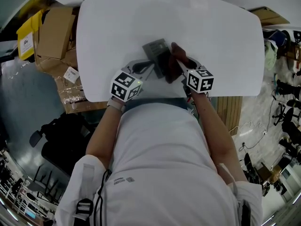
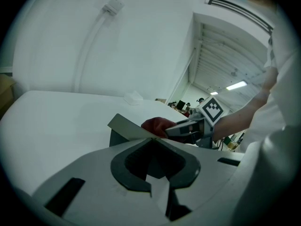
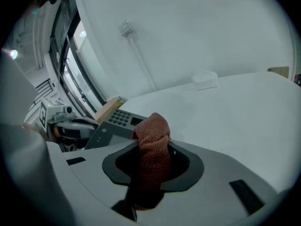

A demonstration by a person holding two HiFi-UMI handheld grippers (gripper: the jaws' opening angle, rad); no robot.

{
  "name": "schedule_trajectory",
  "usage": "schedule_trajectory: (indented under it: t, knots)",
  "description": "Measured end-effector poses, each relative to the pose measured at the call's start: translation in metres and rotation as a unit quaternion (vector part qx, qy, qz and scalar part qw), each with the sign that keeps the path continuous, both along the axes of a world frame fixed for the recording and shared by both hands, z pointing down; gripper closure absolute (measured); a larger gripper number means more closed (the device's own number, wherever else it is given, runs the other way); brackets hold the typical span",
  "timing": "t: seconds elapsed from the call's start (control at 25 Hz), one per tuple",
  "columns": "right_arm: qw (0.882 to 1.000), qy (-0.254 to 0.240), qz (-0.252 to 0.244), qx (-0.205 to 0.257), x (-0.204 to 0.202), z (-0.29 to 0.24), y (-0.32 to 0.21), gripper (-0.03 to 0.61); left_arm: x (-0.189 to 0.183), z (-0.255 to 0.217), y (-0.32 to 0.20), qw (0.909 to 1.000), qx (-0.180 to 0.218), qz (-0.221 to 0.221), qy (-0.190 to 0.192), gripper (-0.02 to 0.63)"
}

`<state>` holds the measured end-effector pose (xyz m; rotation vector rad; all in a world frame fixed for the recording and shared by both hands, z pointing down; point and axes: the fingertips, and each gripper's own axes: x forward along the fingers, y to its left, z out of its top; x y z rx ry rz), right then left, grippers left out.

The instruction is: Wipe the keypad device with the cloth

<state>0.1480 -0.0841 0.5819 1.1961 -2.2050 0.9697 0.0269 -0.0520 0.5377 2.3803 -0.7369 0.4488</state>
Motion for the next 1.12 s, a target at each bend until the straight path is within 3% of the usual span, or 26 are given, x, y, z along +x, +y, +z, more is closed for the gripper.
schedule_trajectory:
  t: [0.28,0.44,0.6,1.12]
  knots:
    - [0.994,-0.104,-0.024,-0.007,-0.049,-0.045,0.007,0.465,0.000,0.000,0.000,1.0000,-0.003,0.000,0.005,0.586]
    - [0.989,-0.138,-0.041,-0.015,-0.072,-0.062,0.010,0.465,0.000,0.000,-0.001,1.0000,-0.002,-0.003,0.007,0.586]
    - [0.989,-0.128,-0.064,-0.033,-0.086,-0.059,0.018,0.466,0.001,0.000,0.000,1.0000,-0.002,-0.002,0.007,0.586]
    - [0.991,-0.086,-0.066,-0.081,-0.080,-0.032,0.016,0.466,0.000,0.001,0.000,0.9999,0.000,0.002,0.013,0.586]
